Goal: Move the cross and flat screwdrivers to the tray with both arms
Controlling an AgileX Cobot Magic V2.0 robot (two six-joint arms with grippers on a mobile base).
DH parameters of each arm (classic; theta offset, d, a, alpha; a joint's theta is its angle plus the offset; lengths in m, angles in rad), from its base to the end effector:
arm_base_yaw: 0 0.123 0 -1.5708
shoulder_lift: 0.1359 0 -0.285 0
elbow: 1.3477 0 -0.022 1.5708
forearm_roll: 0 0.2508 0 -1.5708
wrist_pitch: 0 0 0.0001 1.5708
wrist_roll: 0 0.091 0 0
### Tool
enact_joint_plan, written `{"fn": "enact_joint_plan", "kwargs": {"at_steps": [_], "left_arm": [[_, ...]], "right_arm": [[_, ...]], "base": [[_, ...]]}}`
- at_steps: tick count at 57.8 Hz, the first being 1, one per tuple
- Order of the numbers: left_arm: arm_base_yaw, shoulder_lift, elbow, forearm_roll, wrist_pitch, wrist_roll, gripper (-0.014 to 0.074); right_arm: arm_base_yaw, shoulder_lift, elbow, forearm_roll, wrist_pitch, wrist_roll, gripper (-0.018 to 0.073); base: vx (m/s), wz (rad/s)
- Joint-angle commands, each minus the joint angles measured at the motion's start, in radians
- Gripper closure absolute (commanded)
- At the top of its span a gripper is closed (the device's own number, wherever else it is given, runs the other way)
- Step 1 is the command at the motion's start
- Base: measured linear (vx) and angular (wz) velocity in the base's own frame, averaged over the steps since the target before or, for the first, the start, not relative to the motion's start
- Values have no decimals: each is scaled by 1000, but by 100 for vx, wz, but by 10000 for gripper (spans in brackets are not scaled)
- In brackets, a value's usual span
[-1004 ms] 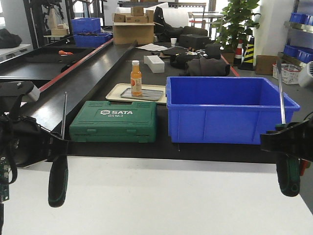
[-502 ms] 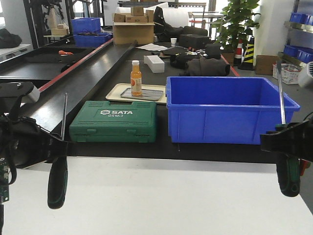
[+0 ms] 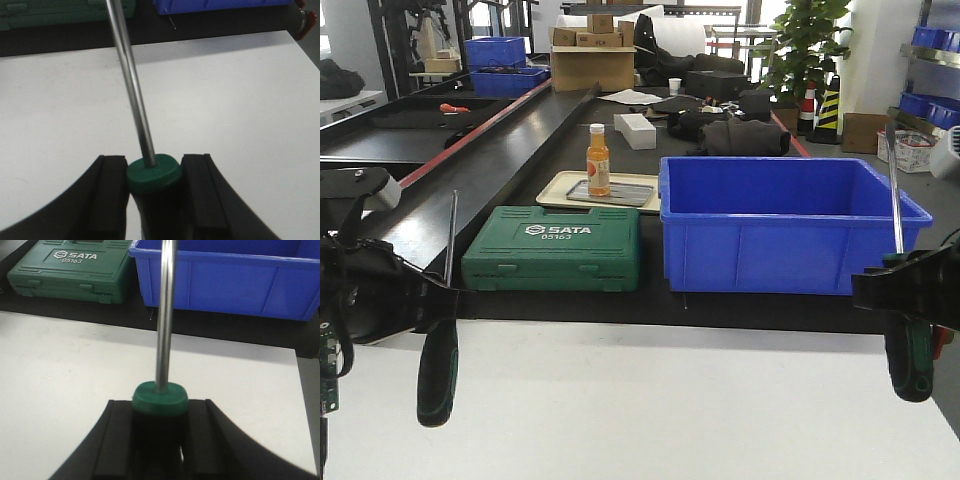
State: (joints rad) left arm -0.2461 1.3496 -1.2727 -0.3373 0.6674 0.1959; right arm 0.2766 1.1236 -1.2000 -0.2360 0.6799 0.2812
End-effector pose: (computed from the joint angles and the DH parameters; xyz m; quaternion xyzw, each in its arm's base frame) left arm 0.2847 -0.0908 0.3791 0.1232 0.8791 -0.1623 0.4309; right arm 0.2301 0.0514 0.4134 -0.0399 0.8583 0.0318 0.5106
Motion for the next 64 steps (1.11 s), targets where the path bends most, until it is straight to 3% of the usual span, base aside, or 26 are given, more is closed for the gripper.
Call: {"fn": "enact_joint_plan", "kwargs": {"at_steps": [1, 64], "left_arm": [[-6, -38, -30, -24, -69, -10, 597], [-6, -38, -30, -24, -69, -10, 597]], "right_arm": [[-2, -19, -38, -17, -87, -5, 568], [-2, -19, -38, -17, -86, -5, 568]], "base": [[0, 0], [-2, -2]]}}
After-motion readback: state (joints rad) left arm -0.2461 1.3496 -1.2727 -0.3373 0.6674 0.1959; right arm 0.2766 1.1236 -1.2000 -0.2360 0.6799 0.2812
